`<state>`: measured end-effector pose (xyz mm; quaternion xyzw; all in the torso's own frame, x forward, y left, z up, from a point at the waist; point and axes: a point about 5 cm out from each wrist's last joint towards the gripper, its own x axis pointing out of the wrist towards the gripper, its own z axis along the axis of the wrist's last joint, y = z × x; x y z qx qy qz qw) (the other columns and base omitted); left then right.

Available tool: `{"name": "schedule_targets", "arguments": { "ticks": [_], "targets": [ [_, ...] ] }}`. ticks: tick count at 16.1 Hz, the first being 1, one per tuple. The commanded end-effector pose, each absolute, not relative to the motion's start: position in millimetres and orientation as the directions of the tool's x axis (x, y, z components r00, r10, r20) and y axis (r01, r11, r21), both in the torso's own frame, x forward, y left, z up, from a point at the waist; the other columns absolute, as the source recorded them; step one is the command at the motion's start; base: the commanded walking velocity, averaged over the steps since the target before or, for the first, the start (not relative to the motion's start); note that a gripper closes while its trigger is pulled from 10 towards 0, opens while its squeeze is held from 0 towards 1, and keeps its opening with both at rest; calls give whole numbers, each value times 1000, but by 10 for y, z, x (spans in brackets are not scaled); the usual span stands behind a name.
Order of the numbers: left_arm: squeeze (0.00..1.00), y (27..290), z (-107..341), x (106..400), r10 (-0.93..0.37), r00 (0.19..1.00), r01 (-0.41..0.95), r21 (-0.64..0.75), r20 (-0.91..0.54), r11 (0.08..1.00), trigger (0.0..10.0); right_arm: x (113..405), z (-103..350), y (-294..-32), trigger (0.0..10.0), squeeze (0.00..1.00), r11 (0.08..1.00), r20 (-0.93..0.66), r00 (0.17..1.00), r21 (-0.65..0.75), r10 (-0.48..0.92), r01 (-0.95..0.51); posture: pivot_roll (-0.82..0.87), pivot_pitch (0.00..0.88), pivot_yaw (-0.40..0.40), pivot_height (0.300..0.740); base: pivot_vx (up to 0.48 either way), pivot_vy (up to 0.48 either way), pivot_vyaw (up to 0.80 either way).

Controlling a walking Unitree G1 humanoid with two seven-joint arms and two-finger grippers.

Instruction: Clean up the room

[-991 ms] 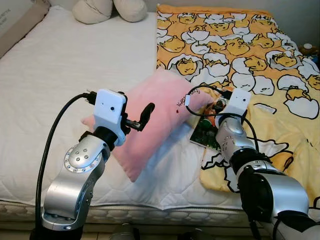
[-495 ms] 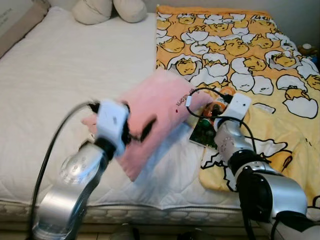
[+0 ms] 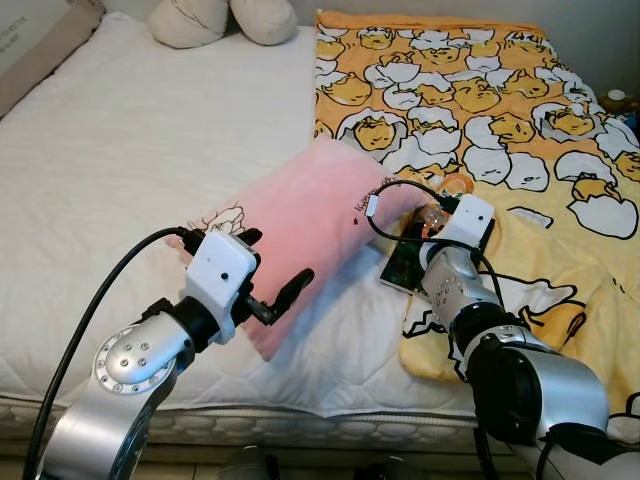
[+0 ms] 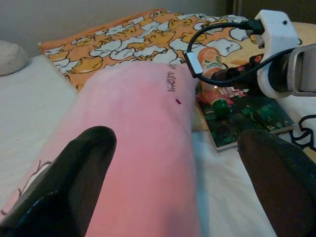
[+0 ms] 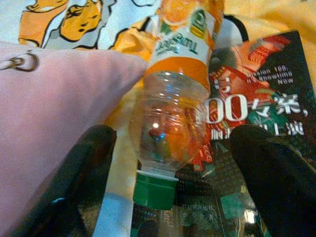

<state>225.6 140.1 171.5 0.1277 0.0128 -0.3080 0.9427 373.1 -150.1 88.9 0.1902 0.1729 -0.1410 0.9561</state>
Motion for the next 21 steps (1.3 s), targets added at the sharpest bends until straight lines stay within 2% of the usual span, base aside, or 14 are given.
{"name": "schedule_targets", "arguments": {
  "ticks": [1, 5, 6, 15, 16, 17, 21],
  "targets": [
    [0, 1390, 1759, 2212, -597, 798, 598, 246, -86, 763, 10000, 3699, 825, -1508, 10000, 1000, 876, -420, 884, 324, -206, 358, 232, 123, -18, 740, 0, 0, 0],
    [0, 1391, 1785, 2171, -603, 793, 604, 247, -91, 757, 10000, 3686, 796, -1547, 10000, 1000, 861, -442, 875, 347, -199, 372, 253, 148, -10, 740, 0, 0, 0],
    [0, 1396, 1786, 2159, -600, 794, 603, 249, -94, 758, 10000, 3681, 786, -1547, 10000, 0, 861, -450, 871, 346, -197, 373, 260, 151, -11, 740, 0, 0, 0],
    [0, 1404, 1786, 2088, -583, 806, 588, 247, -103, 770, 10000, 3609, 651, -1412, 10000, 0, 843, -526, 840, 387, -130, 373, 279, 157, -28, 740, 0, 0, 0],
    [0, 1402, 1788, 2091, -582, 807, 587, 246, -102, 771, 10000, 3611, 653, -1420, 4667, 0, 844, -526, 841, 385, -131, 372, 279, 157, -28, 740, 0, 0, 0],
    [0, 1407, 1788, 2097, -580, 809, 585, 247, -102, 772, 10000, 3620, 667, -1425, 0, 0, 845, -521, 844, 387, -131, 370, 279, 157, -29, 740, 0, 0, 0],
    [0, 1385, 1781, 2102, -578, 810, 583, 244, -101, 775, 10000, 3642, 701, -1435, 0, 0, 851, -505, 854, 389, -125, 354, 273, 160, -29, 740, 0, 0, 0]
  ]
}}
